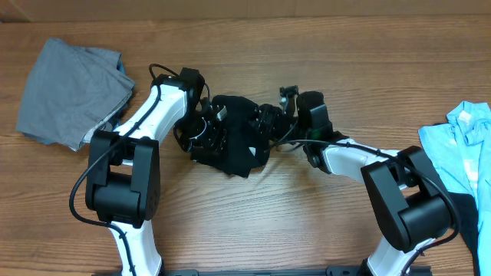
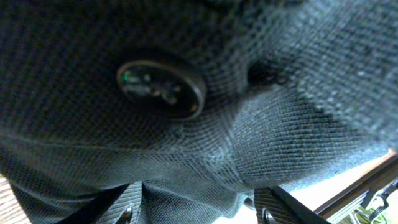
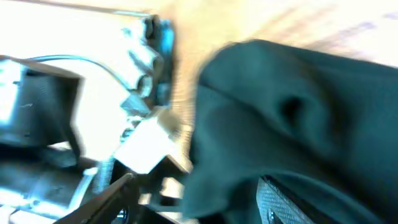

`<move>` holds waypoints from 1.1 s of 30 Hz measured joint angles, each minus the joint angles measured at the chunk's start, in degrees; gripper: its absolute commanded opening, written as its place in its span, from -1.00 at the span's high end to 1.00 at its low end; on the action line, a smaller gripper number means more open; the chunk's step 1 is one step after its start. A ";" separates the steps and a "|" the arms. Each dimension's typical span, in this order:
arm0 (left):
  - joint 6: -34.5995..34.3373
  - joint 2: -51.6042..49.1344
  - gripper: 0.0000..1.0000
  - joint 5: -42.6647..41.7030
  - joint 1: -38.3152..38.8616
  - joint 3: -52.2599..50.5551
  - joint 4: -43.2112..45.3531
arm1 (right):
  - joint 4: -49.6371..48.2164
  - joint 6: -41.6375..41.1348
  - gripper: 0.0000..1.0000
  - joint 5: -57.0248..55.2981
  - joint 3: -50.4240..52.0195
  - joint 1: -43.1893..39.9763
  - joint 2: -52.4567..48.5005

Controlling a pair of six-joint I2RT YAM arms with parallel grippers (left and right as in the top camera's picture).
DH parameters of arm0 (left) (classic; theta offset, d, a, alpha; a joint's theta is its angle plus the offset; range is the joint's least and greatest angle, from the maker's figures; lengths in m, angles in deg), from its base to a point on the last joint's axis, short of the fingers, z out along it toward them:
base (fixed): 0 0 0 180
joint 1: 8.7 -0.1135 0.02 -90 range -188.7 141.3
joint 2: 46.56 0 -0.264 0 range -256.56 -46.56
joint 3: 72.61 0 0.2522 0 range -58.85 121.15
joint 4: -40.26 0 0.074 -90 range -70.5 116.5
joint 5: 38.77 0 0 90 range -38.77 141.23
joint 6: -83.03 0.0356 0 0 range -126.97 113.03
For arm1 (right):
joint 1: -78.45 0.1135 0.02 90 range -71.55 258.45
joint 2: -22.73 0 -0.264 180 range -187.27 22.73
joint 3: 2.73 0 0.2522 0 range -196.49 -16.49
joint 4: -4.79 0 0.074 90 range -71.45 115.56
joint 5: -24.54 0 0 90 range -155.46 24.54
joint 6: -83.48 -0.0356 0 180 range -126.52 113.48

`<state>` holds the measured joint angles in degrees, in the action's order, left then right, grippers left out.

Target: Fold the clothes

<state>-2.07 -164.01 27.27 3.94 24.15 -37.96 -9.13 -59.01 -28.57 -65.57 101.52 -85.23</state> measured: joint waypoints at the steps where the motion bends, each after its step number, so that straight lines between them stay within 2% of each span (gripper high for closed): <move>1: 0.00 0.00 -0.25 -0.07 0.00 0.00 0.00 | -0.83 -0.11 0.17 0.76 -0.07 0.07 0.00; 3: 0.00 0.00 -0.26 -0.09 0.00 -0.02 -0.07 | -1.03 -0.20 0.38 2.08 -0.09 0.24 0.00; 7: 0.02 0.00 -0.28 -0.09 0.02 -0.04 -0.17 | 0.33 -0.35 0.48 1.57 -0.09 0.61 0.00; 9: 0.00 0.00 -0.29 -0.11 0.00 -0.04 -0.17 | 0.31 -0.31 0.69 1.18 -0.09 0.76 0.00; 10: 0.00 0.00 -0.29 -0.11 0.02 -0.04 -0.20 | 0.35 -0.48 0.90 0.98 -0.09 0.85 0.00; 20: 0.35 0.00 -0.37 -0.33 0.02 -0.04 -1.18 | 1.14 -0.13 0.92 1.90 -0.09 -0.72 0.00; 27: 1.36 0.00 -0.44 -0.50 -0.52 0.92 -5.73 | 12.11 1.79 0.92 4.35 -0.09 -5.79 0.44; 33: 1.53 0.00 -0.48 -0.52 -2.21 5.14 -6.86 | 20.31 5.46 0.92 3.32 -0.11 -6.47 1.20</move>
<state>-0.54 -164.01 26.74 1.74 29.29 -44.83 11.18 -53.54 -25.25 -65.68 95.05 -84.03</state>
